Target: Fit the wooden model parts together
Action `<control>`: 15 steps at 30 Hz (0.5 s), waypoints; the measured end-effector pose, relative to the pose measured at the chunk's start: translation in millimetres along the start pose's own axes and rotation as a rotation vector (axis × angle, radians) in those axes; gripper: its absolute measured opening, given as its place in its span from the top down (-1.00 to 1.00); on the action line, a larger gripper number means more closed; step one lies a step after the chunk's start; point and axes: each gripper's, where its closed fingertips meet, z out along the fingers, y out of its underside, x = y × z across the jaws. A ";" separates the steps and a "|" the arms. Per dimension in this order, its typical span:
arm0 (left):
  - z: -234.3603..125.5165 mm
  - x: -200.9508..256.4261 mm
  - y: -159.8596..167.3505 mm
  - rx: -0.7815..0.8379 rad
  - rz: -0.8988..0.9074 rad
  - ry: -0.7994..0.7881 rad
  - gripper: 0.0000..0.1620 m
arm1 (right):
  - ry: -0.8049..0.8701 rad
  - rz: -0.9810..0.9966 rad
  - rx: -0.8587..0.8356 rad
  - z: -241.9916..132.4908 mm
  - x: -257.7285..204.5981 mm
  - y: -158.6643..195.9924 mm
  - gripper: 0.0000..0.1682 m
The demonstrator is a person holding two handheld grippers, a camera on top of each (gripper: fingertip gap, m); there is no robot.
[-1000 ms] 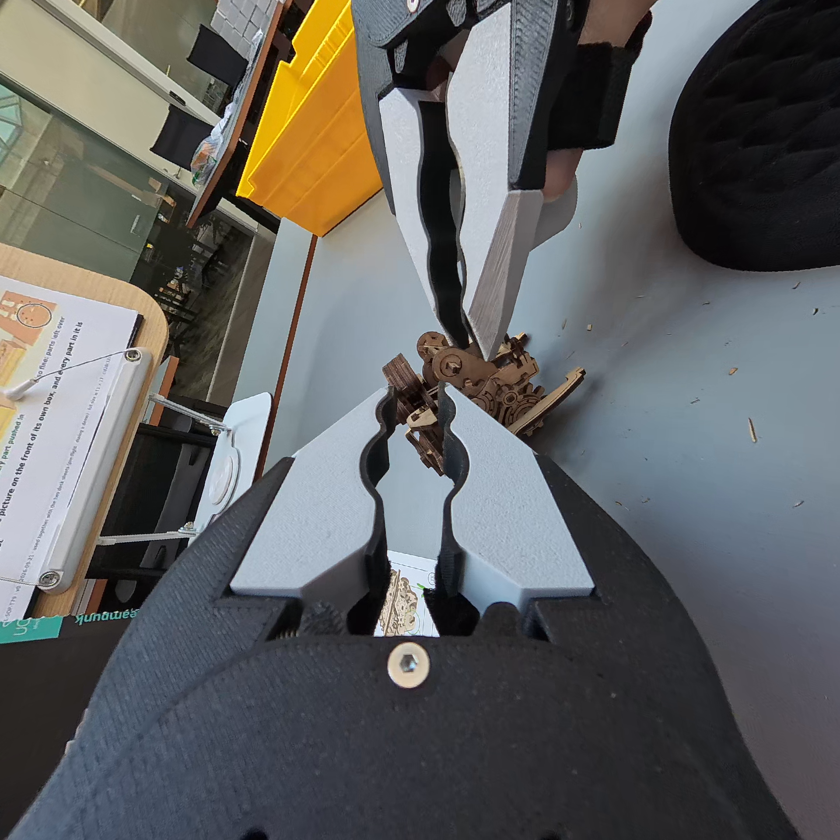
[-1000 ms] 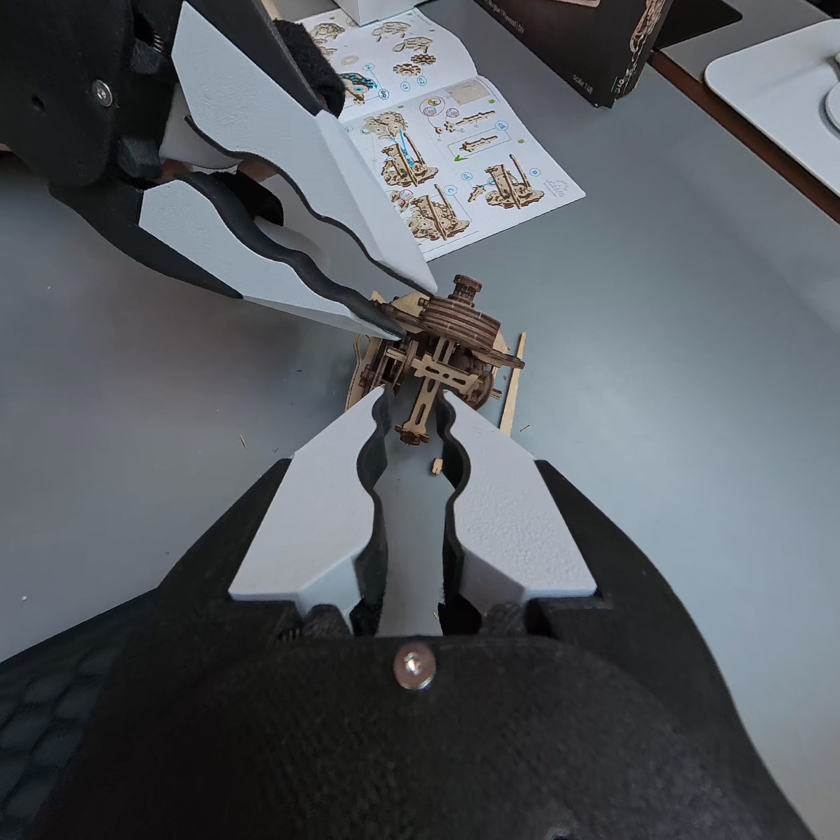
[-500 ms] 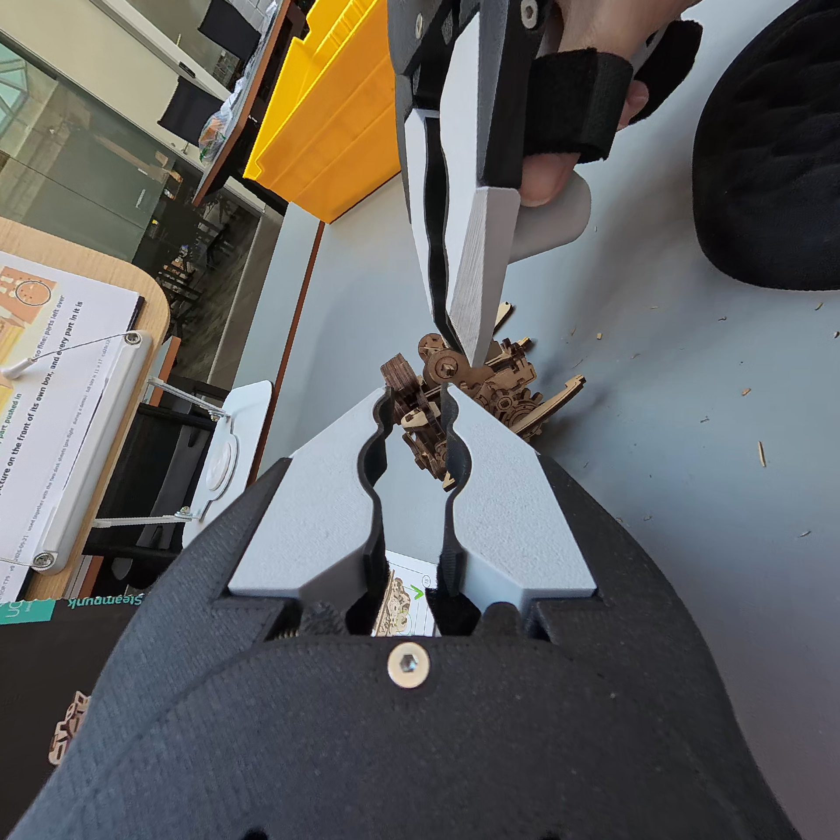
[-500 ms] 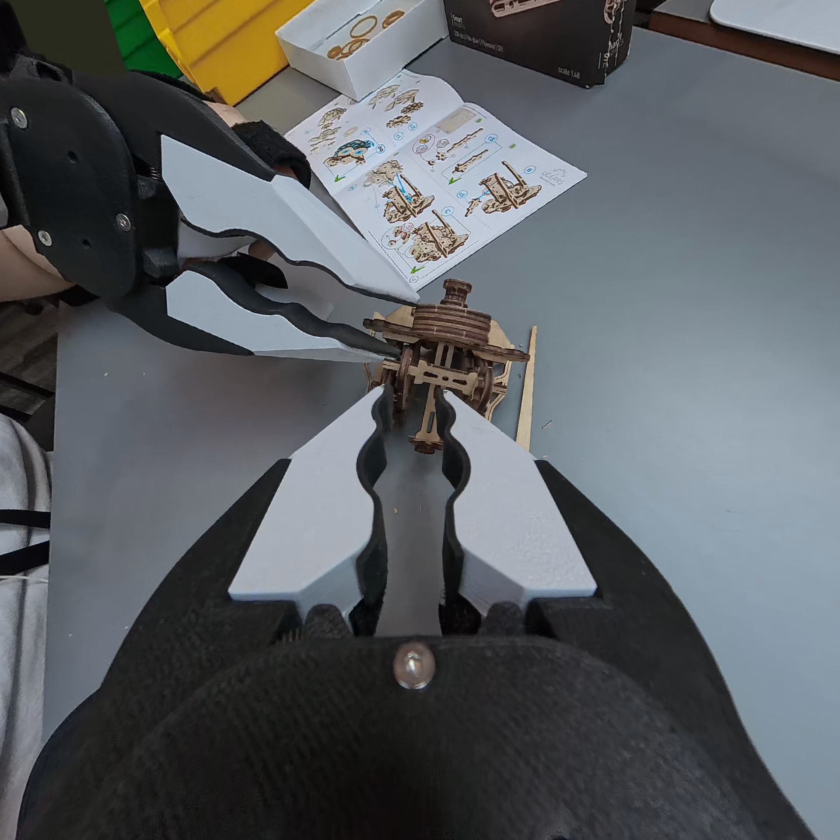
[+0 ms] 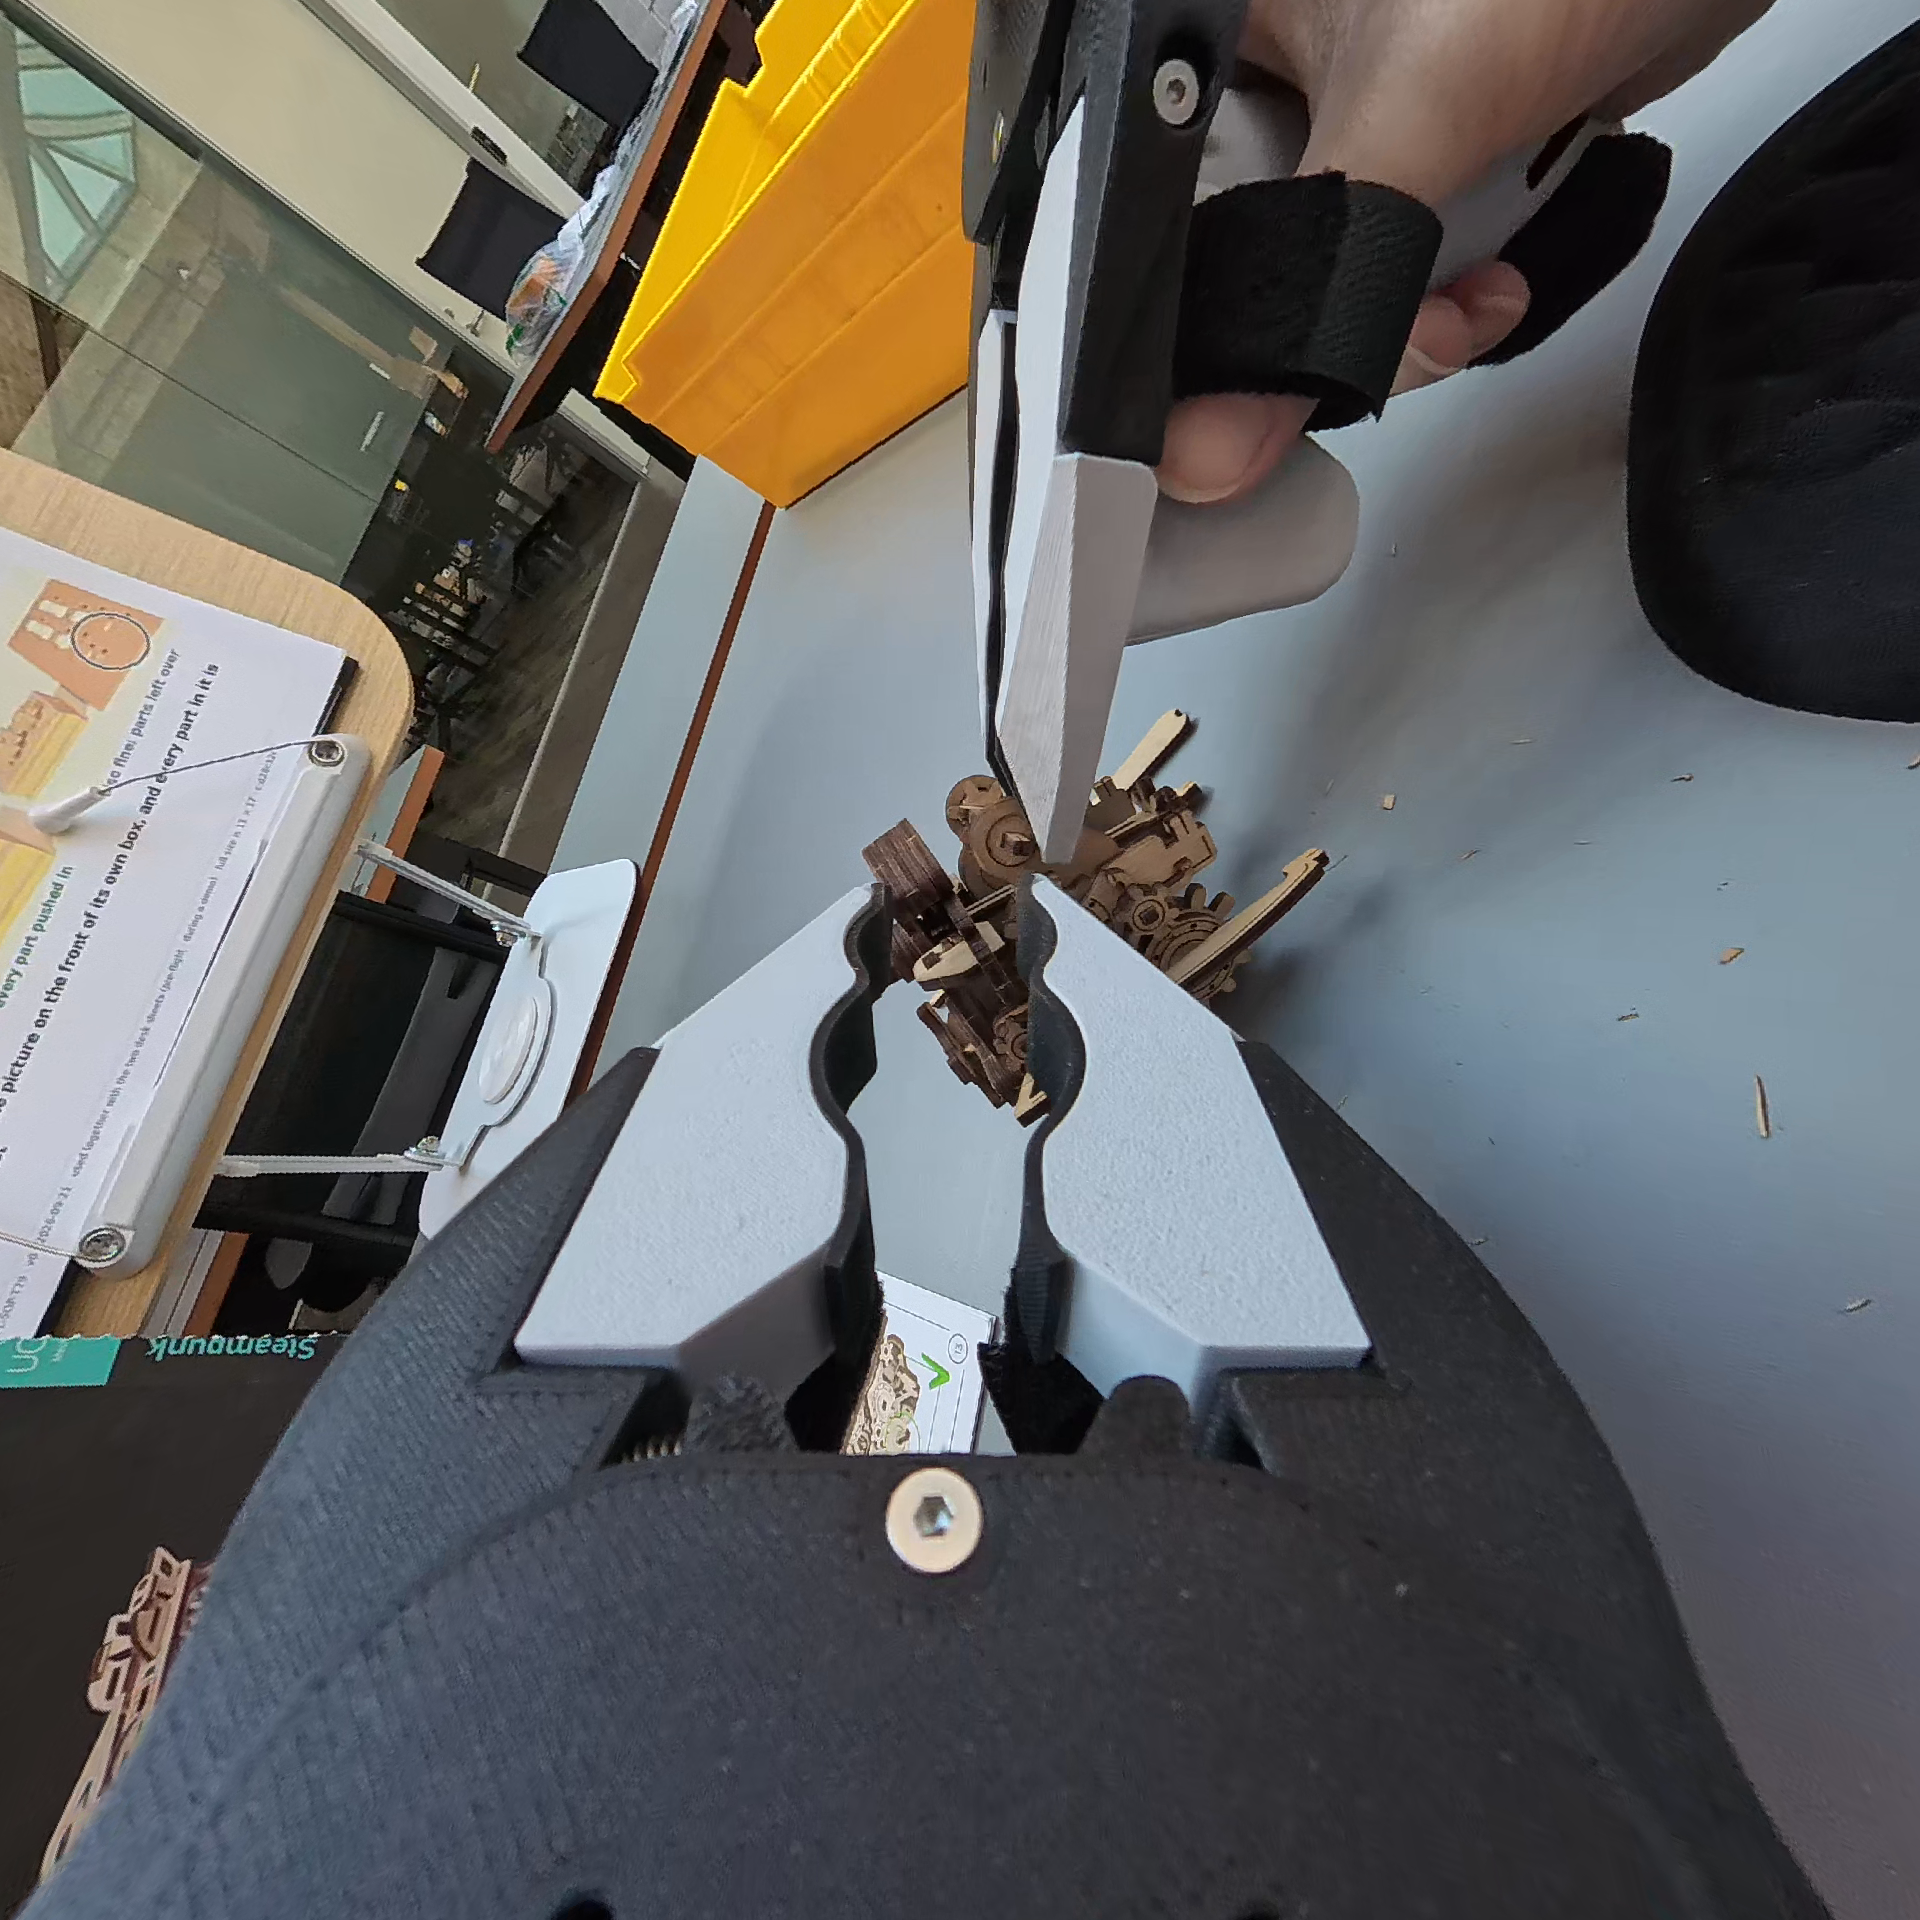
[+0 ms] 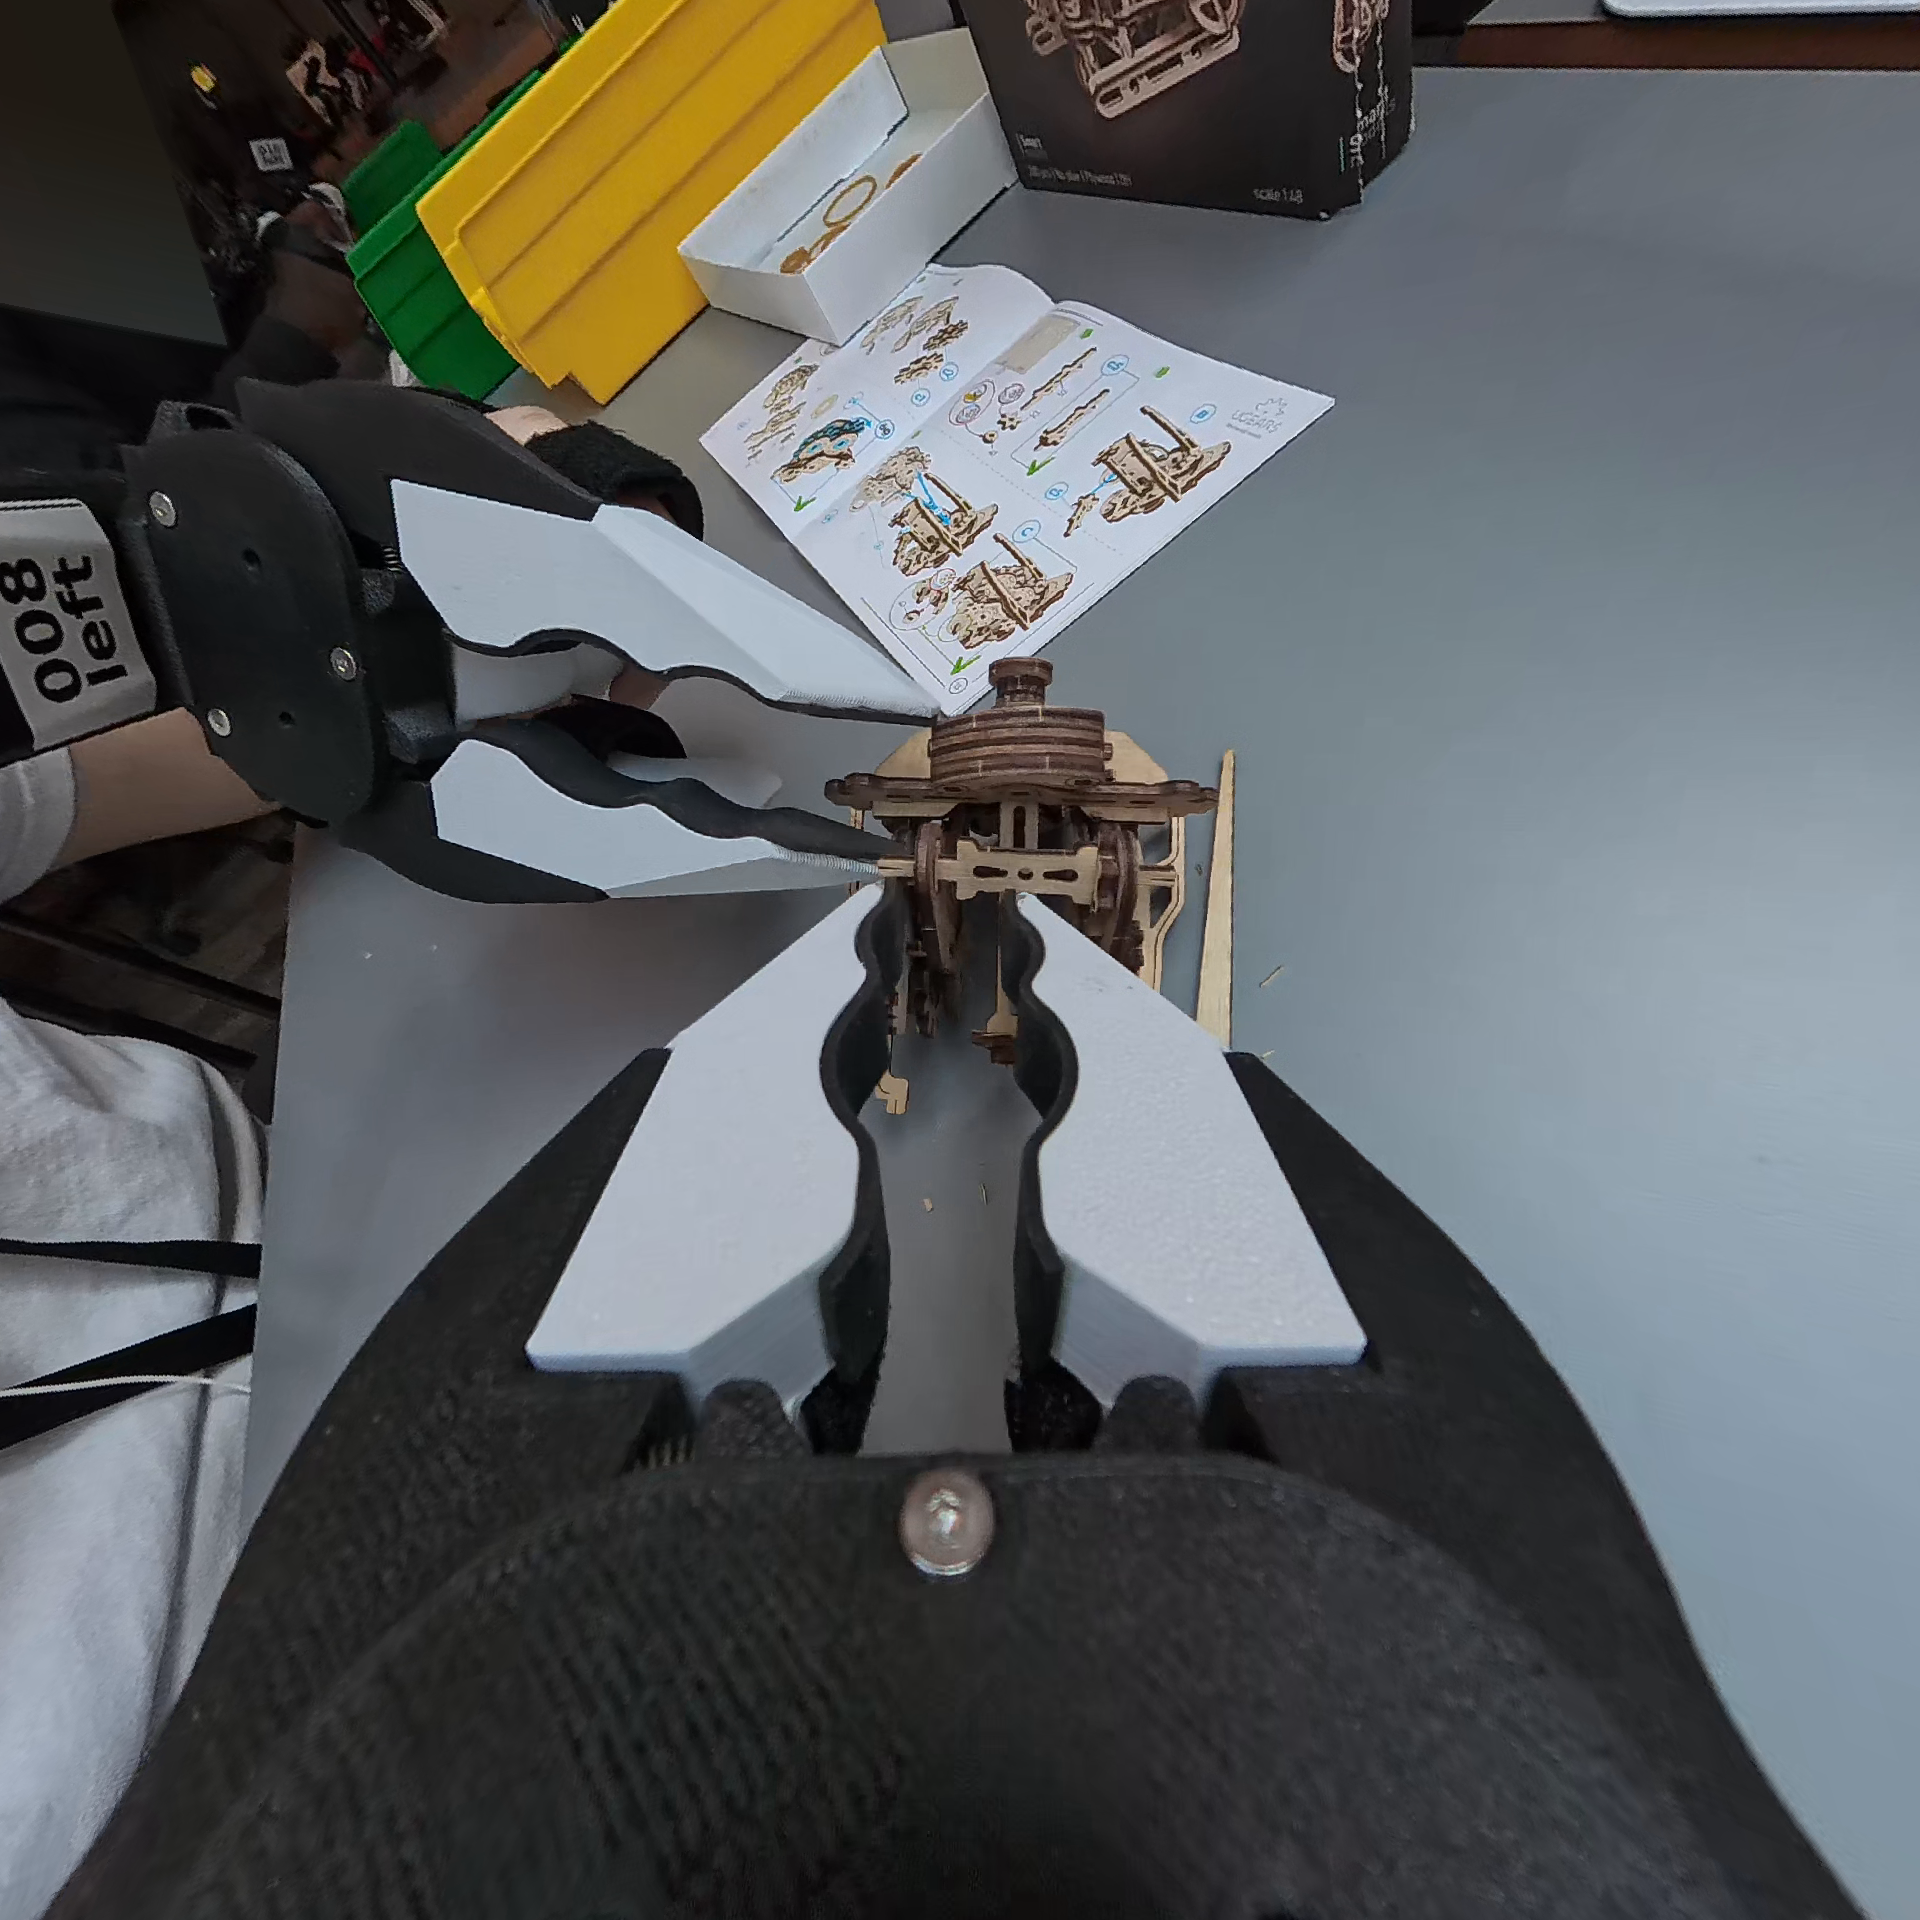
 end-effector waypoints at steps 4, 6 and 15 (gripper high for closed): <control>0.8 0.4 0.1 -0.001 0.008 -0.009 0.73 | -0.002 0.004 0.014 0.1 1.1 -1.0 0.91; 1.4 0.6 0.3 -0.003 0.013 -0.015 0.71 | 0.007 -0.004 0.021 0.0 1.8 -1.9 0.92; 0.5 0.7 0.7 -0.004 0.014 -0.017 0.71 | 0.043 -0.094 0.029 -0.7 3.2 -3.3 0.99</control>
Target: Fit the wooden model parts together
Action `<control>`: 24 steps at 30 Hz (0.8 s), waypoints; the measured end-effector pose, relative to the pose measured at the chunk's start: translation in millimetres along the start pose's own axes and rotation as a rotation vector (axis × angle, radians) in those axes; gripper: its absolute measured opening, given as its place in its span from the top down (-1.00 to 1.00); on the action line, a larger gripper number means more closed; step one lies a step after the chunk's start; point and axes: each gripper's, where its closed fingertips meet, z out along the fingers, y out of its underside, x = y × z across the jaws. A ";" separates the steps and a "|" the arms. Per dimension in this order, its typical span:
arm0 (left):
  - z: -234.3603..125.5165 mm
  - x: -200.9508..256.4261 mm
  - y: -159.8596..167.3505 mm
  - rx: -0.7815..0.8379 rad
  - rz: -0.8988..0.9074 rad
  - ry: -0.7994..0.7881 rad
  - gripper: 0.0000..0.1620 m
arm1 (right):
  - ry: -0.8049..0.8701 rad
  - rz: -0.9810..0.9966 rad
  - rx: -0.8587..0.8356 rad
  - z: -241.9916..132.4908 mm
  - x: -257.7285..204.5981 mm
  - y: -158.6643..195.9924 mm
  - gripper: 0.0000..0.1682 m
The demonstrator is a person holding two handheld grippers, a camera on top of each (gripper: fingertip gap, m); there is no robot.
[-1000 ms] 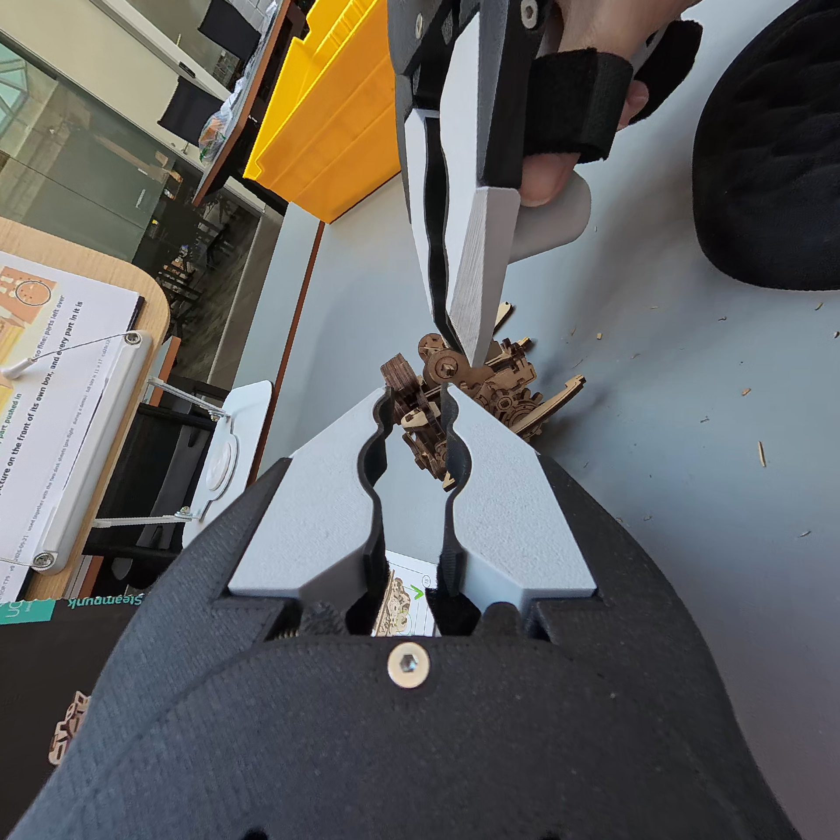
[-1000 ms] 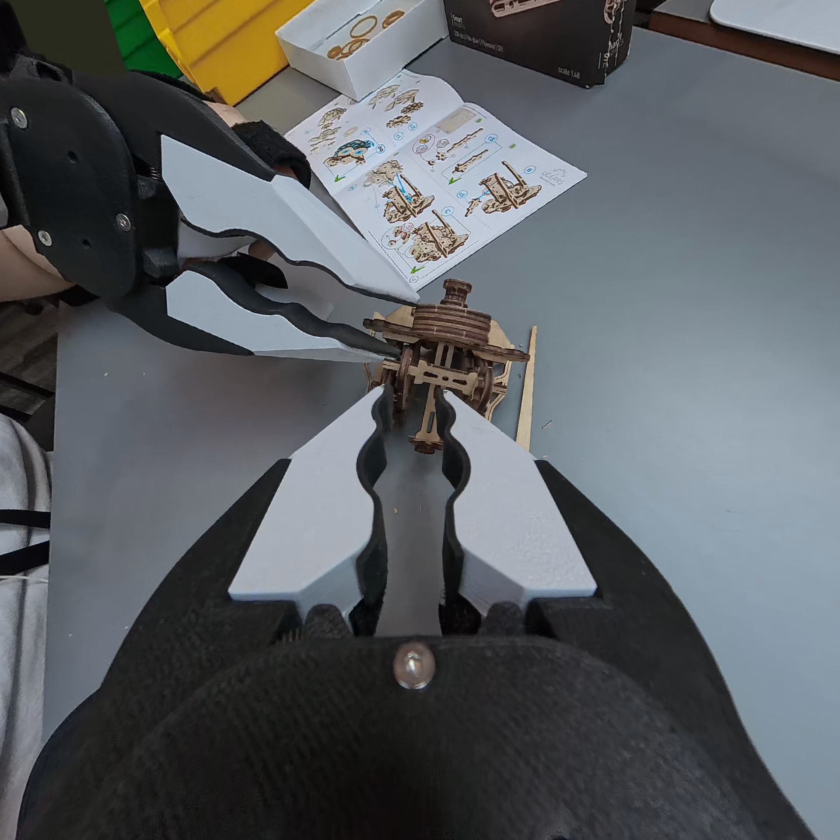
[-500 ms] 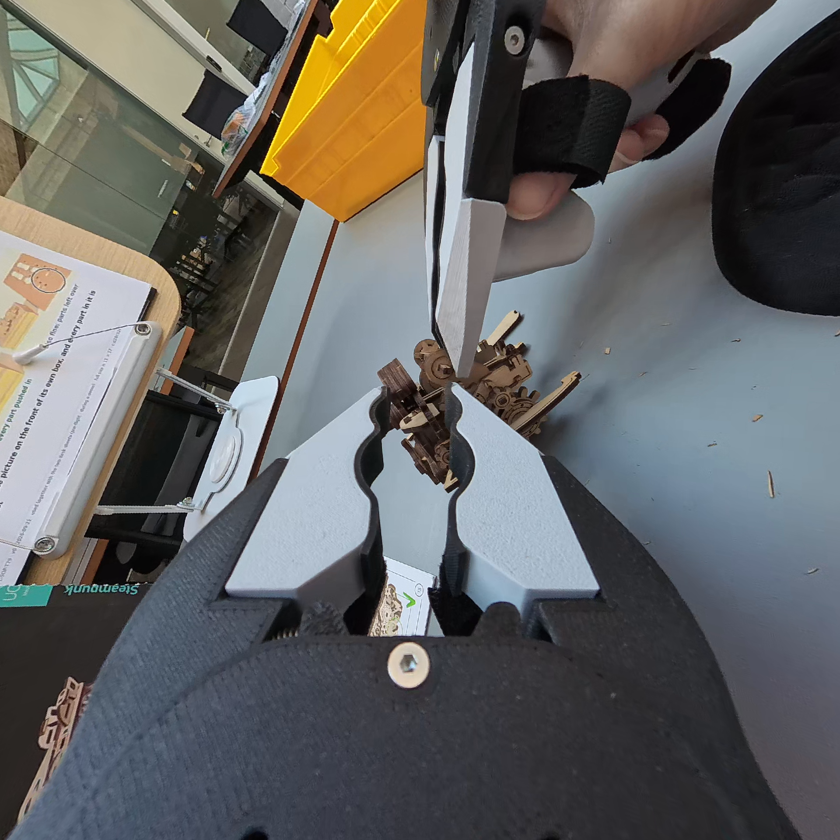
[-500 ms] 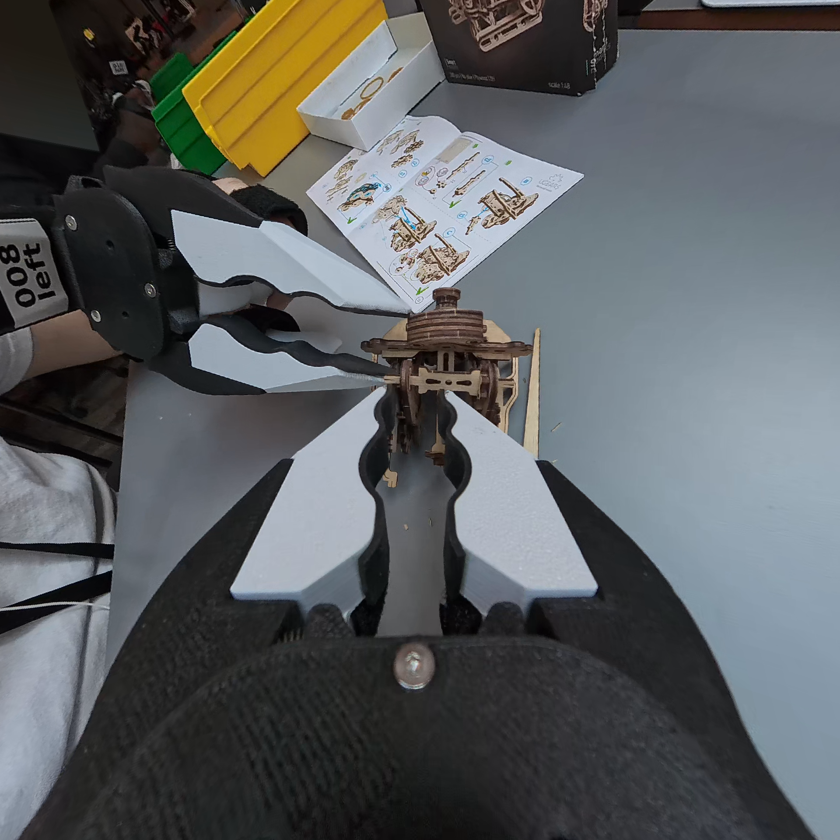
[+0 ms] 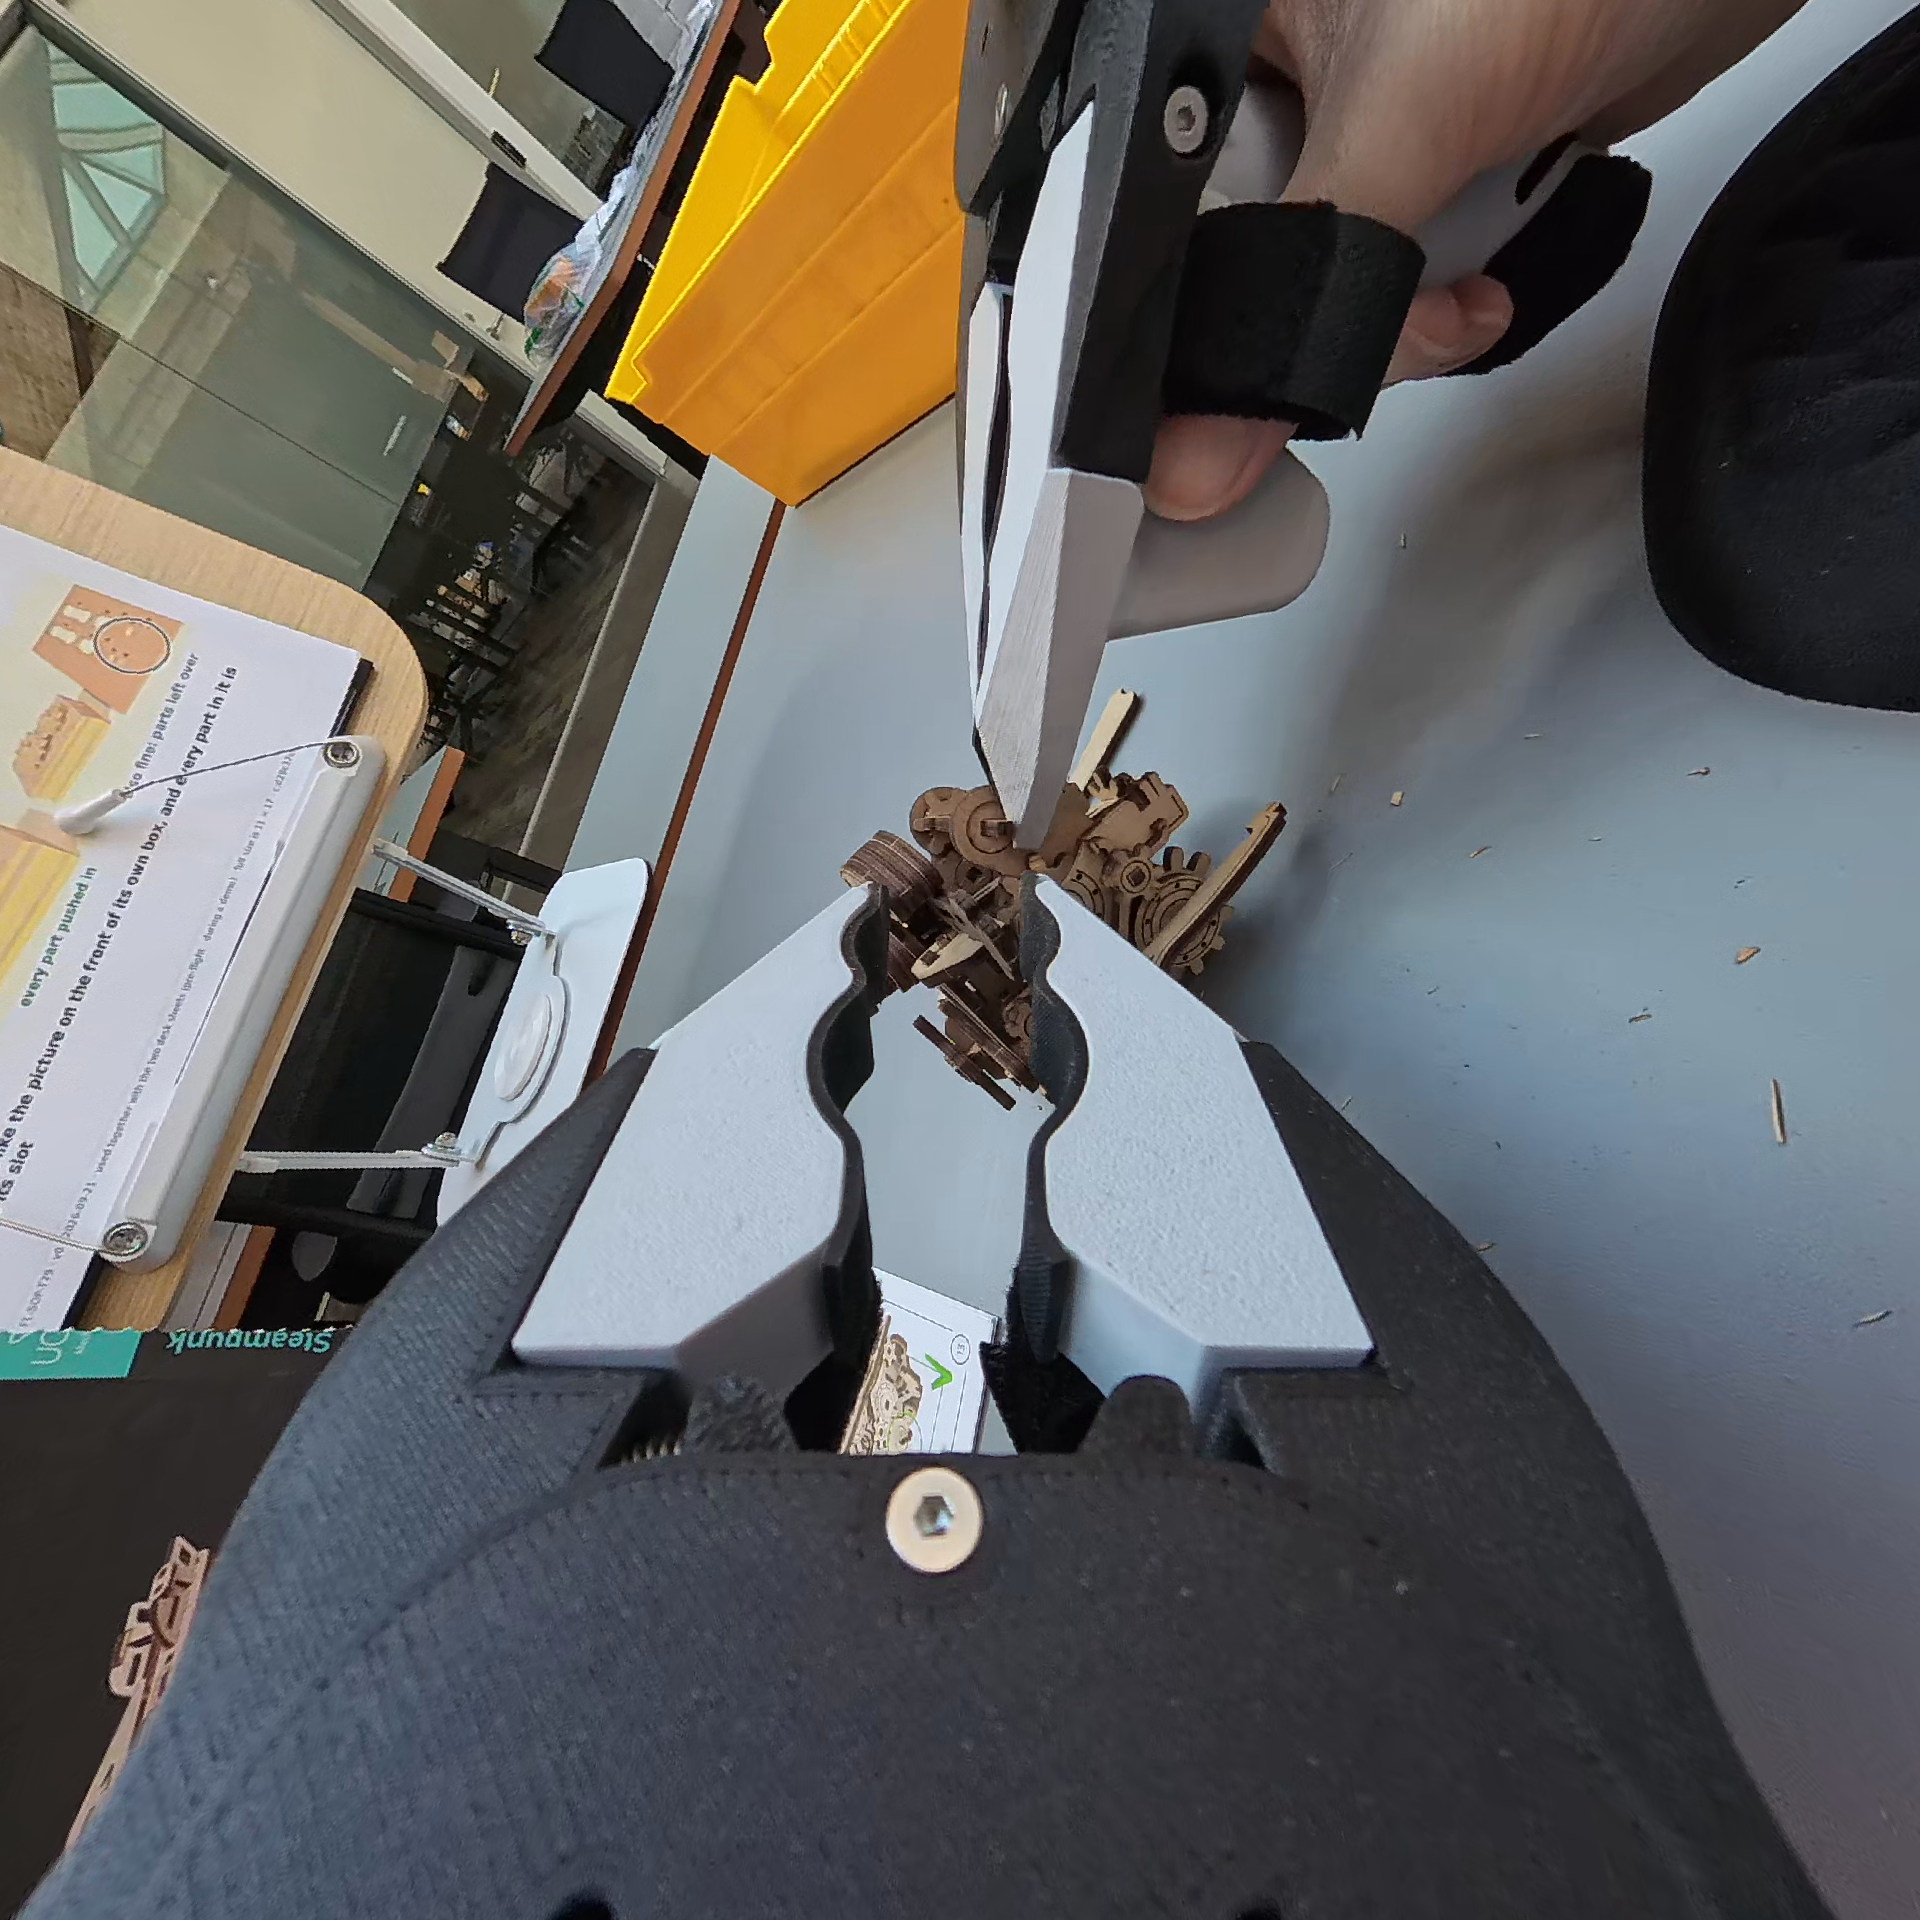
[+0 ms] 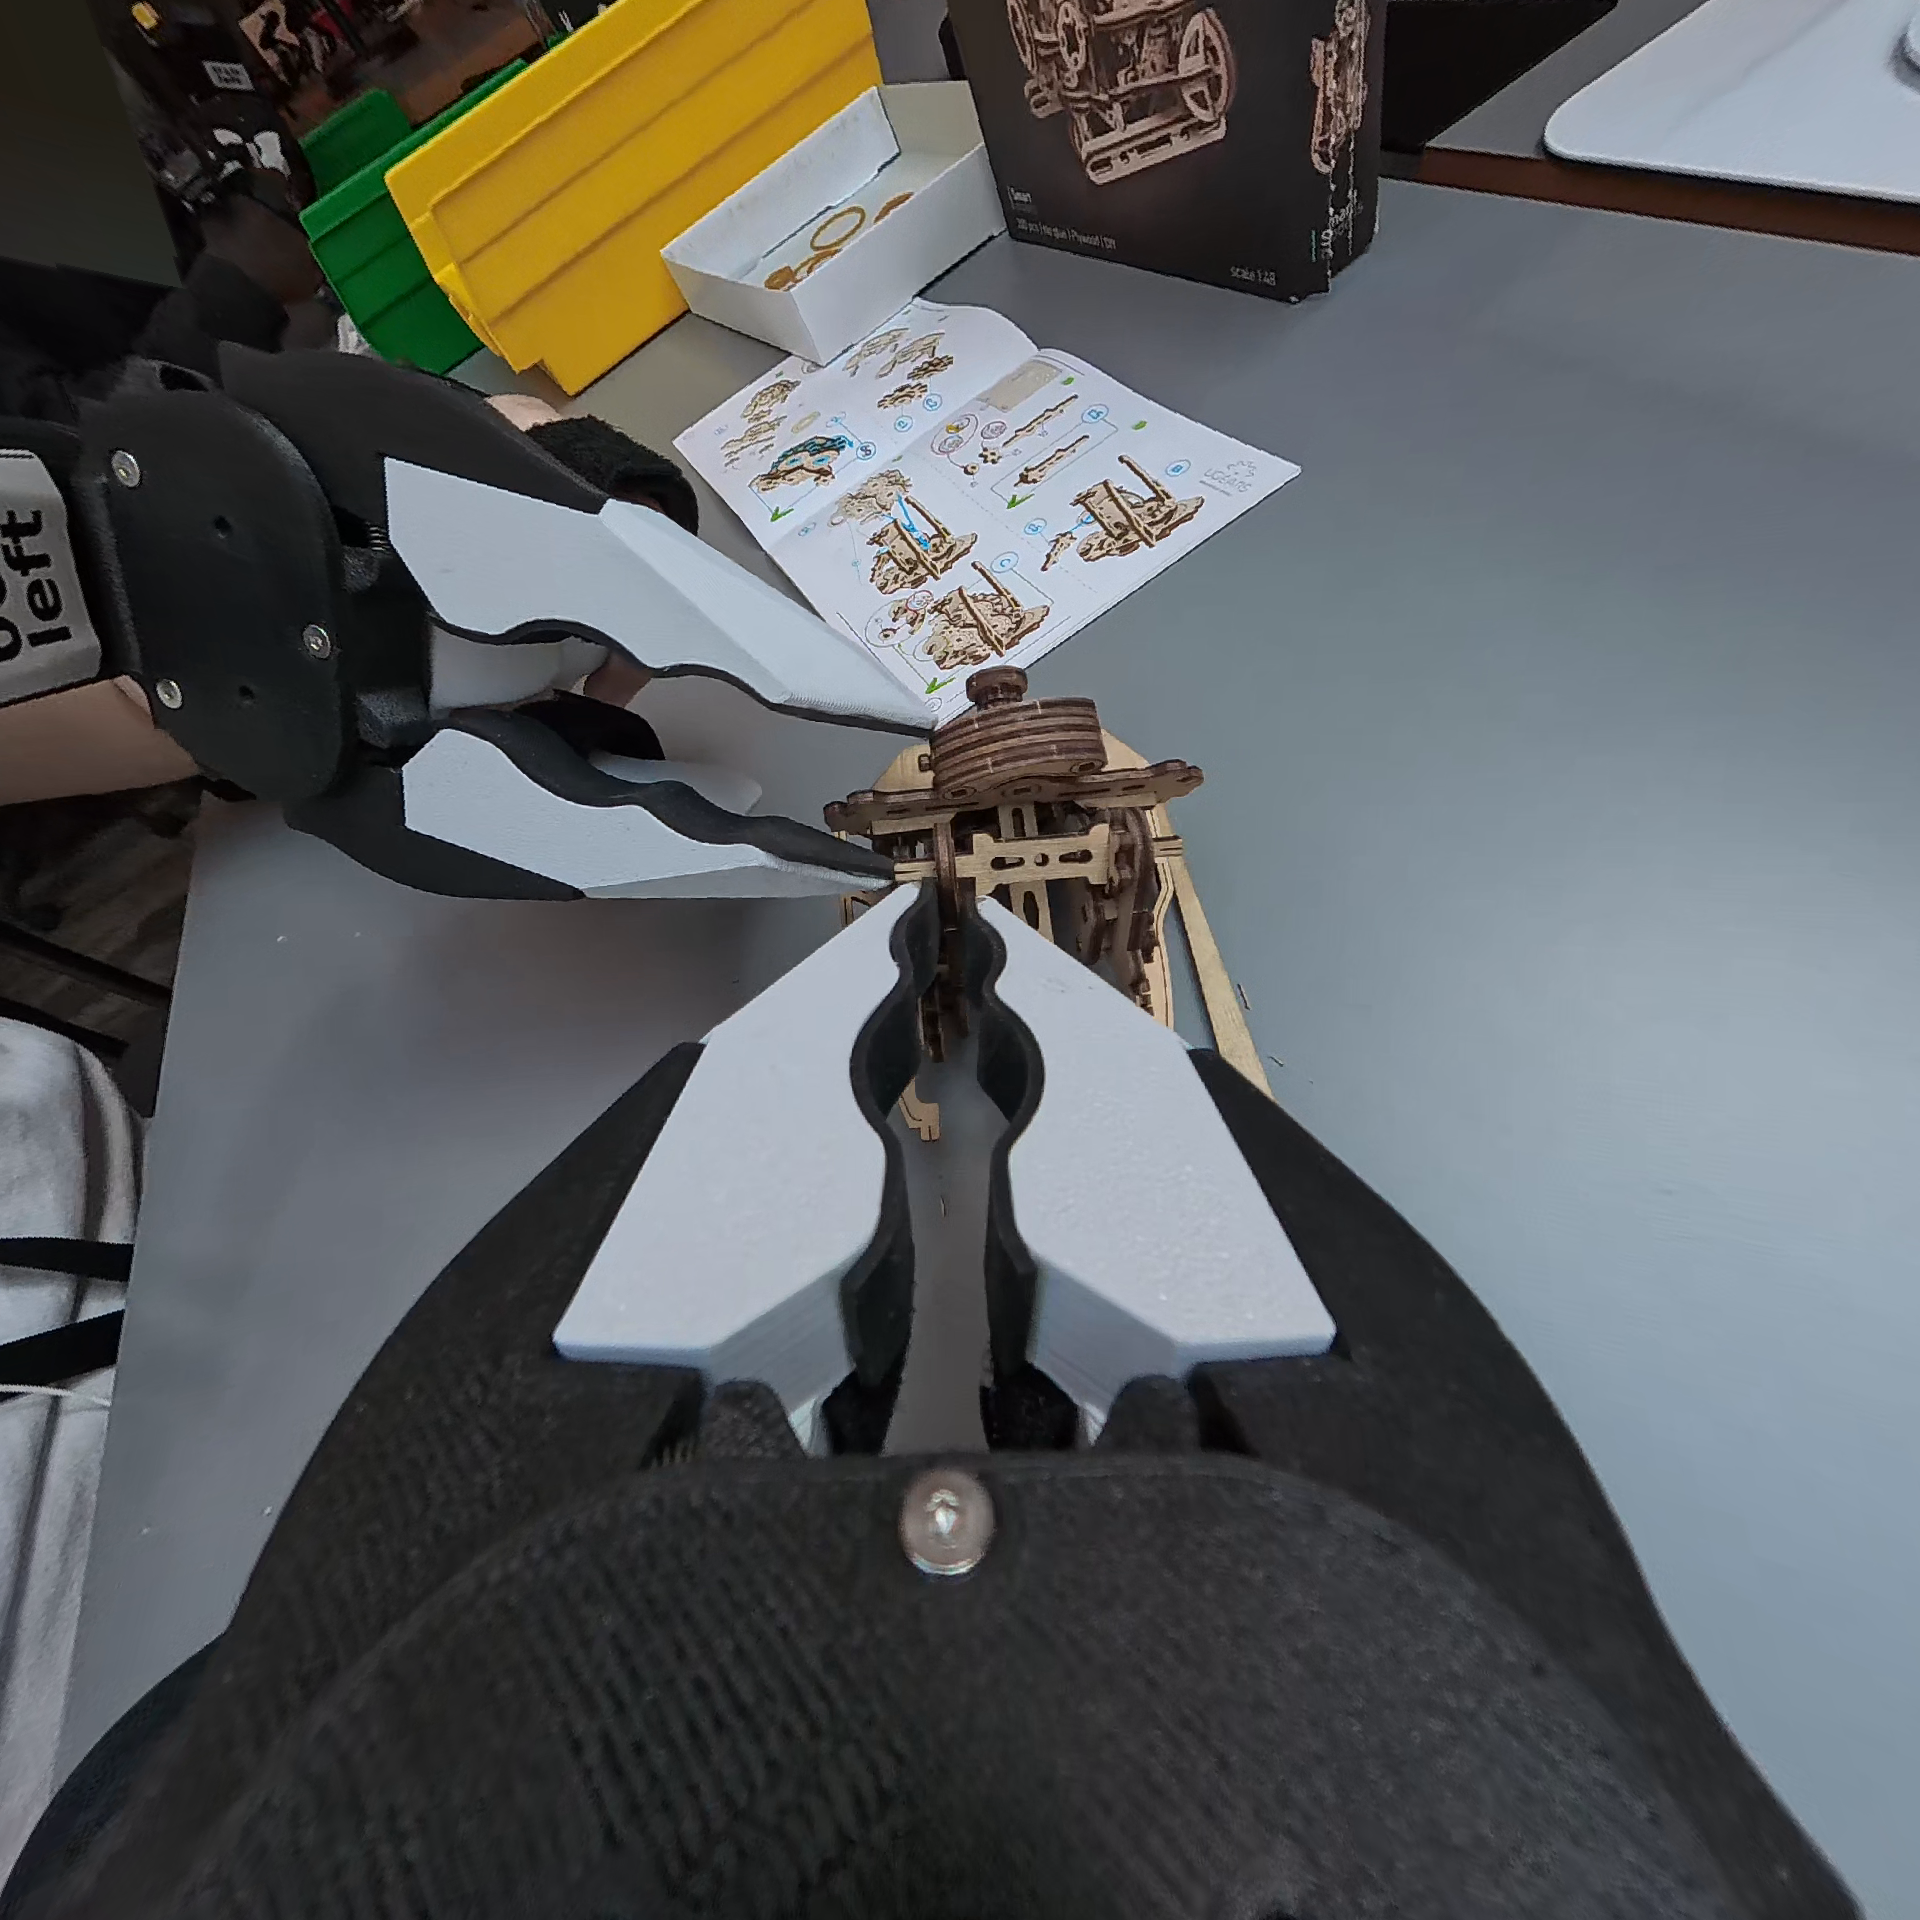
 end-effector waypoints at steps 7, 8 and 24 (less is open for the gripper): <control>-8.7 -3.2 -6.1 0.039 0.082 0.004 0.71 | 0.022 -0.094 0.003 0.8 -2.1 -1.8 0.99; -11.8 -5.9 -9.3 0.053 0.090 0.005 0.74 | 0.031 -0.115 0.007 0.9 -2.3 -2.6 0.99; -8.9 -11.1 -15.9 -0.027 0.194 0.343 0.84 | 0.233 -0.504 -0.039 2.6 -2.3 -8.0 0.99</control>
